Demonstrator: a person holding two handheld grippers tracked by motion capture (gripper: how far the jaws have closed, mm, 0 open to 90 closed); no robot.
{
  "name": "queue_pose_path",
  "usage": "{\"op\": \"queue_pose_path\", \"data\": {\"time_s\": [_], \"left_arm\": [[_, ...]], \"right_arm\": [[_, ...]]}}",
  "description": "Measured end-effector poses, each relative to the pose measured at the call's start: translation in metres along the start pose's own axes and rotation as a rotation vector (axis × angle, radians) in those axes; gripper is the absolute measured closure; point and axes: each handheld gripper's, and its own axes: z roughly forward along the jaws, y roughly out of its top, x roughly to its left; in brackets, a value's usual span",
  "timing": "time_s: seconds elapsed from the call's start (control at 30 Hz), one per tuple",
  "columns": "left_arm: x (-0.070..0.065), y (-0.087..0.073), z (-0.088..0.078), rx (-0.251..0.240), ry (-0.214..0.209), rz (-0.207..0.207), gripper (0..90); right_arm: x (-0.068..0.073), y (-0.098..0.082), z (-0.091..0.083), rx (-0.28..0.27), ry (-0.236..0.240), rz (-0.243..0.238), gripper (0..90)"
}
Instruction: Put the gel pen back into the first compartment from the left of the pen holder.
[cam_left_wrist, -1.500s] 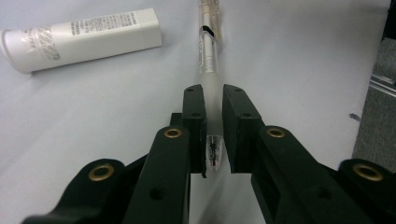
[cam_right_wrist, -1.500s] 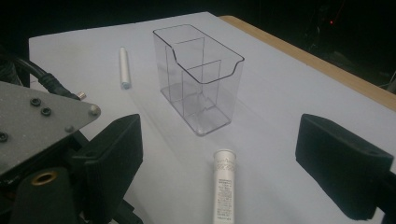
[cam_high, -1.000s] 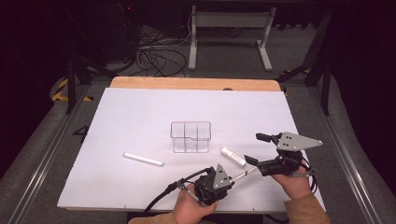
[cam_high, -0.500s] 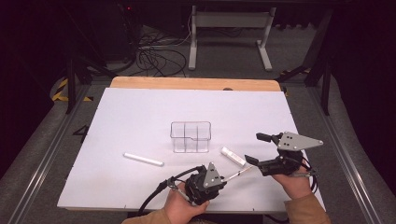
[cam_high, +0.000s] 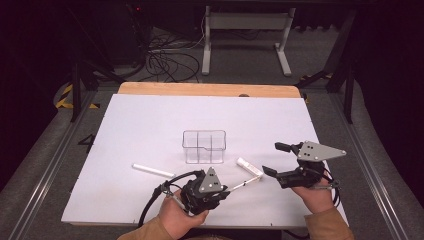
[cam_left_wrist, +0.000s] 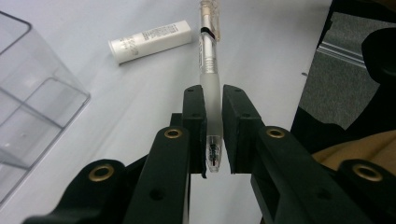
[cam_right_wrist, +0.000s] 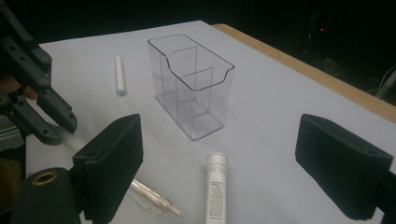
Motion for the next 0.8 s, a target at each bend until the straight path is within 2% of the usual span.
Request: {"op": "queue_pose_path", "data": {"time_s": [0.07, 0.1, 0.53, 0.8], "left_arm": [[0.003, 0.0, -0.006, 0.005, 0.006, 0.007, 80.3], [0.004, 0.0, -0.009, 0.008, 0.008, -0.009, 80.2], [0.024, -0.006, -0.045, 0.004, 0.028, -0.049, 80.2], [0.032, -0.005, -0.065, 0.006, 0.044, -0.051, 80.2]], "right_arm": [[0.0, 0.0, 0.0, -0.001, -0.001, 0.001, 15.5], [0.0, 0.0, 0.0, 0.0, -0.002, 0.001, 15.5], [0.0, 0.0, 0.001, 0.006, 0.001, 0.0, 15.6], [0.001, 0.0, 0.002, 0.009, 0.004, 0.001, 15.5]]}}
